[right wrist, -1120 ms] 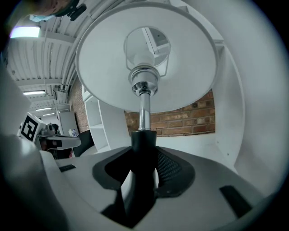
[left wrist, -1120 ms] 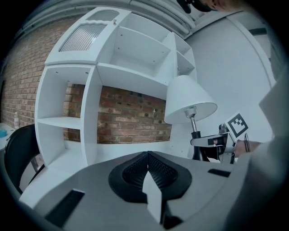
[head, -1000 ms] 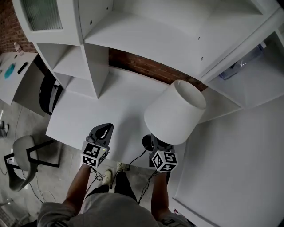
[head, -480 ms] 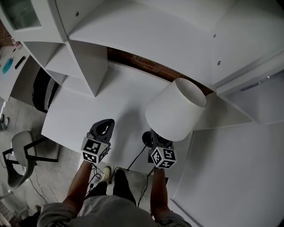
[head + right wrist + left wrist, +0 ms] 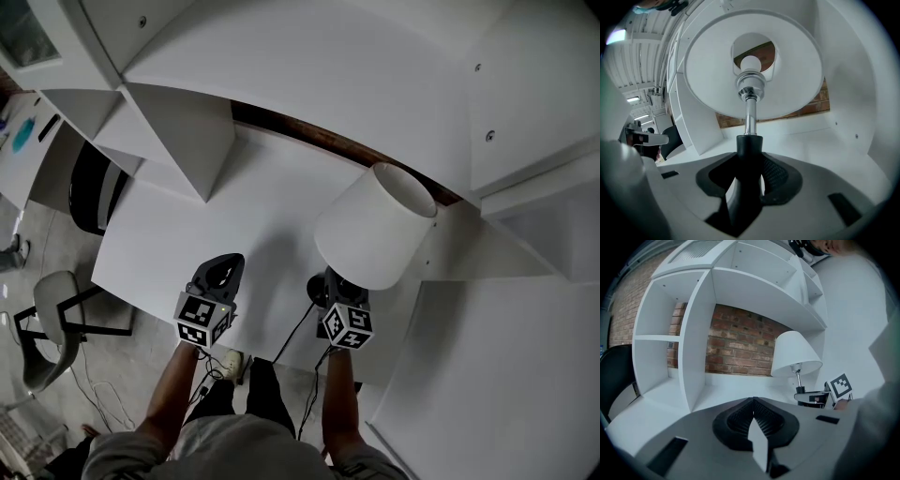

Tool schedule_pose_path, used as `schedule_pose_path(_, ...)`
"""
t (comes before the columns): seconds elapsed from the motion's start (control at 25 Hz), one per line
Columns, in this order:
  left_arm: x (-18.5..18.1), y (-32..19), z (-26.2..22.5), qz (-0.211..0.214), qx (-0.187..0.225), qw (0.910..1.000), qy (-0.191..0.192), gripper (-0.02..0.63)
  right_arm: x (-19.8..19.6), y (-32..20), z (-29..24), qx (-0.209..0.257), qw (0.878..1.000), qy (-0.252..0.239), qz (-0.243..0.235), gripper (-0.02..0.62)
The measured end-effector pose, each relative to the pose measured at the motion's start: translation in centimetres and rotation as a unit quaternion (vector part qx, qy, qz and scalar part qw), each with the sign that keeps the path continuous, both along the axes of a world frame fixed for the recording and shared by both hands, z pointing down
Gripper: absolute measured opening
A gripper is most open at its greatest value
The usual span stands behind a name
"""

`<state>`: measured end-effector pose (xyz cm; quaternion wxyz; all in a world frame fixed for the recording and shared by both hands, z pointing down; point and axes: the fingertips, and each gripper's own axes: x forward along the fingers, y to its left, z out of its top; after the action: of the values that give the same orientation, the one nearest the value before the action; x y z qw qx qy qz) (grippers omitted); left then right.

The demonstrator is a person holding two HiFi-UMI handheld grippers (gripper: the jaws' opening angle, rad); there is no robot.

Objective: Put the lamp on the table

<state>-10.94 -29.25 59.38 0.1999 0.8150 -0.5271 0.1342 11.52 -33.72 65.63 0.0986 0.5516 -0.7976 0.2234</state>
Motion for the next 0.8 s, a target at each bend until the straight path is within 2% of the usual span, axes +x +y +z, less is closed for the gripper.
schedule_pose_path(0.4,-0.5,-0.2,1.4,-0.005,-0.012,0.9999,-0.007,0.006,-0.2,-0.3,0.8,0.0,1.0,-0.007,0.002,0.164)
schedule_pose_path(0.8,-0.1,1.2,2.1,0.004,-0.017,0.9998,-0.004,0.006,-0.5,0.7,0.7,0.005,1.0,0.011,-0.001,0.164)
